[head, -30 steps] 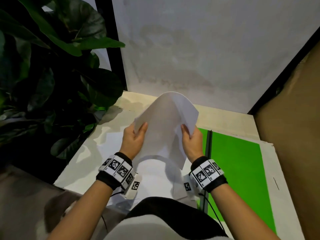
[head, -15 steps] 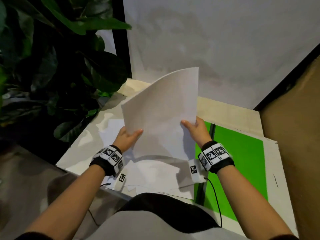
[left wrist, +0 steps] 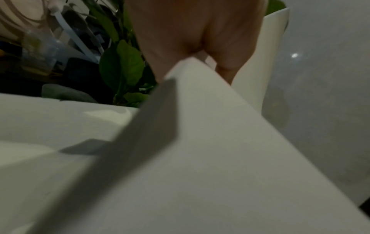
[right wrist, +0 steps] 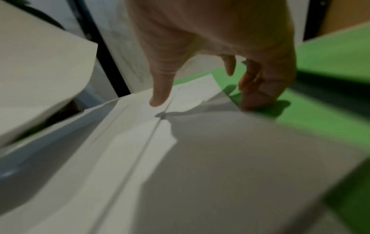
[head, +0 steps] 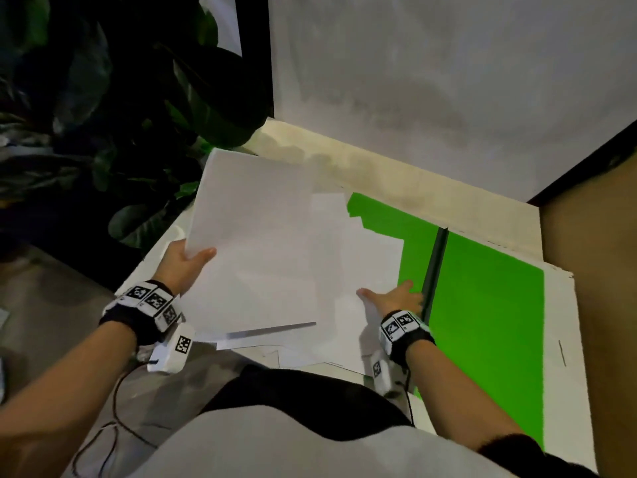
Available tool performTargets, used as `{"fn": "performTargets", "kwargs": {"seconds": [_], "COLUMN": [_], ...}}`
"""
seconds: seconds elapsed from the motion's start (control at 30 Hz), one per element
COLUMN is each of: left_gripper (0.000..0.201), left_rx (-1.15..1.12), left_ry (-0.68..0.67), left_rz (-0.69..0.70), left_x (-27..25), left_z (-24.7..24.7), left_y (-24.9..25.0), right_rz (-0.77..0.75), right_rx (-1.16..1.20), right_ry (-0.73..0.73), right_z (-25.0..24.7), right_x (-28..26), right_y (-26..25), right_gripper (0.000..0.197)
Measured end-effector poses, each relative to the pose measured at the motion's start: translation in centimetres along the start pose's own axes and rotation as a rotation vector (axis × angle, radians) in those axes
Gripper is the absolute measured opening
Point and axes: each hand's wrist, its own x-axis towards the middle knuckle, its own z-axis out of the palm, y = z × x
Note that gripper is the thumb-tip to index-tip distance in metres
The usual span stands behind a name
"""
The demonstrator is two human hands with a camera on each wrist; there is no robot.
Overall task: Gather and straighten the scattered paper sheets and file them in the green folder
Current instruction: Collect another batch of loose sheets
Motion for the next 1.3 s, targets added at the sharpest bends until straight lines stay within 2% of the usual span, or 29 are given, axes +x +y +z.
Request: {"fn": "performTargets", "kwargs": {"seconds": [0.1, 0.27, 0.47, 0.6, 0.7, 0.8, 0.83, 0.93, 0.97, 1.03, 1.07, 1.2, 1.3], "left_gripper": [0.031, 0.031, 0.031, 0.033, 0.036, 0.036, 0.036, 0.036, 0.036, 0.037, 0.037, 0.037, 0.037], "left_rx": [0.002, -0.019, -0.062, -0.081, -0.079, -0.066, -0.071, -0.107, -0.114, -0.138, -0.147, -0.167, -0.15], "left_ry": [-0.034, -0.092, -0.142, -0.216, -0.226, -0.212, -0.211, -0.203, -0.197, -0.182, -0.172, -0.154, -0.155], "left_rz": [-0.011, -0.012, -0.009, 0.028, 0.018, 0.0, -0.006, -0.04, -0.046, -0.064, -0.075, -0.094, -0.086], "left_x": [1.0, 2.9, 4.2, 5.6, 6.4, 7.1, 7.3, 7.7, 7.8, 8.1, 8.3, 8.8, 8.6], "left_z": [-0.4, -1.3, -1.6, -2.0, -2.0, -2.1, -2.1, -2.0, -2.0, -2.0, -2.1, -2.2, -1.9], "left_y": [-0.2, -0.4, 0.4, 0.8, 0.7, 0.3, 0.2, 0.0, 0.0, -0.1, 0.0, -0.1, 0.0], "right_rz": [0.004, 0.042, -0.11, -0.169, -0.185, -0.213, -0.216, -0.211, -0.199, -0.152, -0.134, -0.059, 0.006], "right_rx": [0.09, 0.238, 0.211, 0.323, 0.473, 0.741, 0.831, 0.995, 1.001, 0.973, 0.938, 0.835, 0.705], "right_ry": [-0.061, -0.066, 0.008, 0.056, 0.118, 0.154, 0.146, 0.123, 0.119, 0.132, 0.147, 0.047, -0.044], "right_z": [3.0, 4.4, 3.5, 0.5, -1.8, -3.8, -4.3, -5.4, -5.6, -5.7, -5.6, -3.8, -2.3], "right_x": [-1.3, -2.0, -2.8, -3.0, -2.9, -2.4, -2.1, -1.0, -0.6, -0.4, -0.1, 1.2, 1.2], "right_y": [-1.7, -2.2, -1.9, -0.5, 0.6, 1.9, 2.5, 4.3, 4.8, 5.2, 5.7, 7.0, 6.2], "right_gripper": [0.113, 0.071, 0.054, 0.038, 0.035, 0.037, 0.041, 0.072, 0.068, 0.035, 0.03, 0.051, 0.05]}}
